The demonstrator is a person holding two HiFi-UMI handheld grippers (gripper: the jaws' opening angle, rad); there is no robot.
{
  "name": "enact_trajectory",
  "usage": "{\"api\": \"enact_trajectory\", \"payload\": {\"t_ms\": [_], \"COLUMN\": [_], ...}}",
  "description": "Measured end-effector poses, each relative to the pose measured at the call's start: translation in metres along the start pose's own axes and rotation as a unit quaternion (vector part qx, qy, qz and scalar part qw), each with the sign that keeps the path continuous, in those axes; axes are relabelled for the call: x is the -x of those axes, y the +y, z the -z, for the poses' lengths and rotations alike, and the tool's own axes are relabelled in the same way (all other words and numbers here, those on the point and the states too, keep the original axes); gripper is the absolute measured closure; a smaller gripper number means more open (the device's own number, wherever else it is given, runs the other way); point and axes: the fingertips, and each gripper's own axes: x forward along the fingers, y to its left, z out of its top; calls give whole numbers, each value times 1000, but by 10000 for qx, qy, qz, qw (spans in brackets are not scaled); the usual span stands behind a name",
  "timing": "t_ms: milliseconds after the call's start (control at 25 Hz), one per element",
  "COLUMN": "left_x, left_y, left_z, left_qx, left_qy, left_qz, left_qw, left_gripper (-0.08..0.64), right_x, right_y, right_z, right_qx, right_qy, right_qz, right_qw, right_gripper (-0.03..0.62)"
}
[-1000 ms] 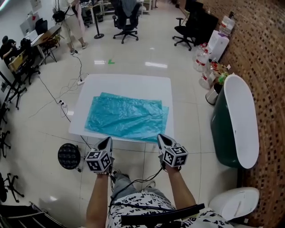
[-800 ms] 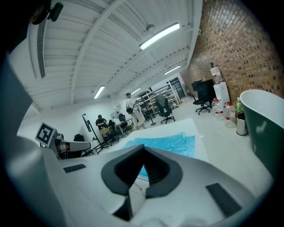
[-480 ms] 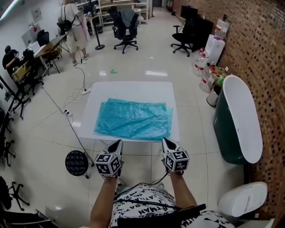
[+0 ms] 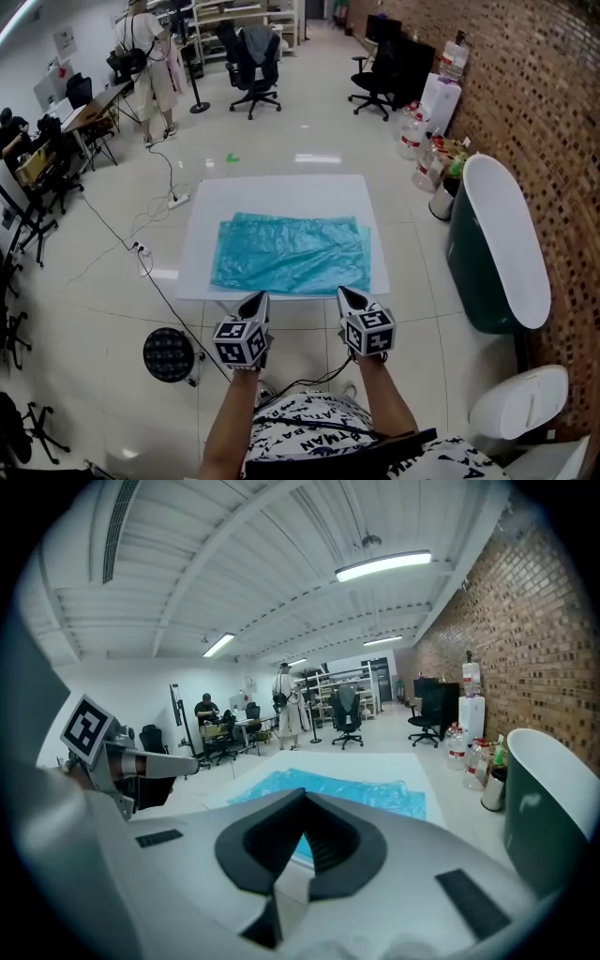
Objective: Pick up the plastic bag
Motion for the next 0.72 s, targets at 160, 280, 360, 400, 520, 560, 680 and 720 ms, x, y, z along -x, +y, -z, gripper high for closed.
{"api": "enact_trajectory", "payload": {"t_ms": [160,280,360,400,520,560,680,720], "left_x": [-3,-4,-4,-4,-5,-6,-7,-7], "left_y": [-1,1,0,-1,-4,-5,-7,-7], "left_z": [1,4,6,7,8,8,9,9], "left_qx": [-77,-56,-27,-11,18,22,41,43], "left_qy": [94,138,144,141,137,138,144,146], "left_qz": [83,93,94,100,134,145,148,145], "left_qw": [9999,9998,9998,9998,9998,9998,9998,9998], "left_gripper": [560,560,560,560,560,560,560,560], "right_x": [-1,-1,1,2,4,4,5,5], "right_y": [2,3,3,3,0,-1,-3,-3], "right_z": [1,0,1,1,3,4,6,6], "right_qx": [-7,12,74,101,106,92,68,68], "right_qy": [35,47,51,59,78,84,116,120], "right_qz": [50,71,94,104,112,111,104,108], "right_qw": [10000,10000,9999,9999,9998,9999,9999,9998], "right_gripper": [592,592,592,592,592,592,592,592]}}
